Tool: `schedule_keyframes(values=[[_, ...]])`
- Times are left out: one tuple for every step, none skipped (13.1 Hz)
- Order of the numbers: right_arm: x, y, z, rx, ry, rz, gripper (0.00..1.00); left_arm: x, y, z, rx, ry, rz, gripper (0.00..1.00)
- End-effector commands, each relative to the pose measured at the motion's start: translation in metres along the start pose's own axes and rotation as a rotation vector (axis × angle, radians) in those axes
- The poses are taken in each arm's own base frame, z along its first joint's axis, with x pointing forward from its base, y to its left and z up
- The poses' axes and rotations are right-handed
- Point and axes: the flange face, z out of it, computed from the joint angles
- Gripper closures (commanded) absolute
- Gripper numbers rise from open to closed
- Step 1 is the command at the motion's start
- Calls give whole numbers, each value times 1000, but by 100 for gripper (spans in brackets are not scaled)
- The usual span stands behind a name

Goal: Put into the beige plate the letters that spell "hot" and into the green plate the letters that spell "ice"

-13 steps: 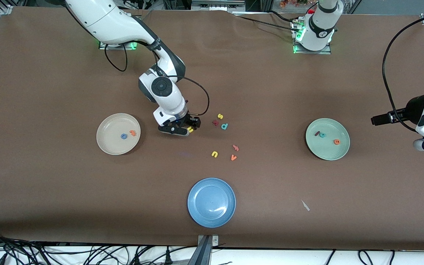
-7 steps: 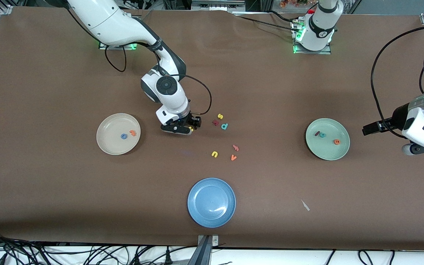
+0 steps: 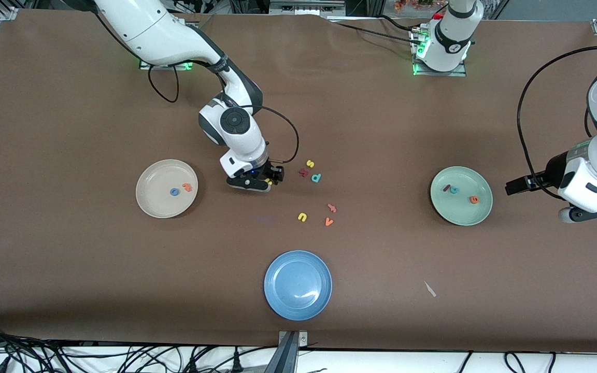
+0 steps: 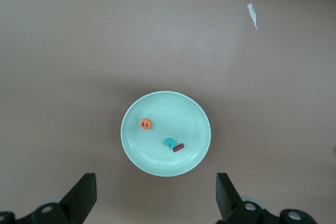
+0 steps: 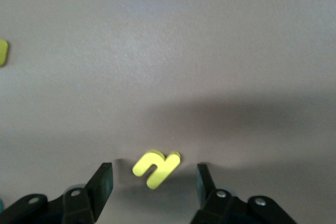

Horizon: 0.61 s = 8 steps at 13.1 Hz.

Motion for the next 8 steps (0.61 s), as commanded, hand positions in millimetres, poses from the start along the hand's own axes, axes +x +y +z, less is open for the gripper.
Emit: schedule_keyframes(values=[[6,-6,12,-2,15,1,27,3,1,4,-22,7,18,1],[7,-4,15,-11,21,-8,27,4,1,6,-22,3,18,1],[3,-6,17,-14,21,-19,27,4,2,7,-21,2,20,1],[4,-5,18,-15,20,-18,29,3,4,6,-21,4,23,1],[2,-4,21,-19,17,-20,32,3,5,7,-22,2,22,0],[2,-5,22,-18,15,-20,37,3,6,6,-22,3,19,0],[2,-4,22,-20,16,-21,40,3,7,6,-20,4,20,0],[2,-4,22,-20,16,-21,43,3,6,7,-19,3,21,0]])
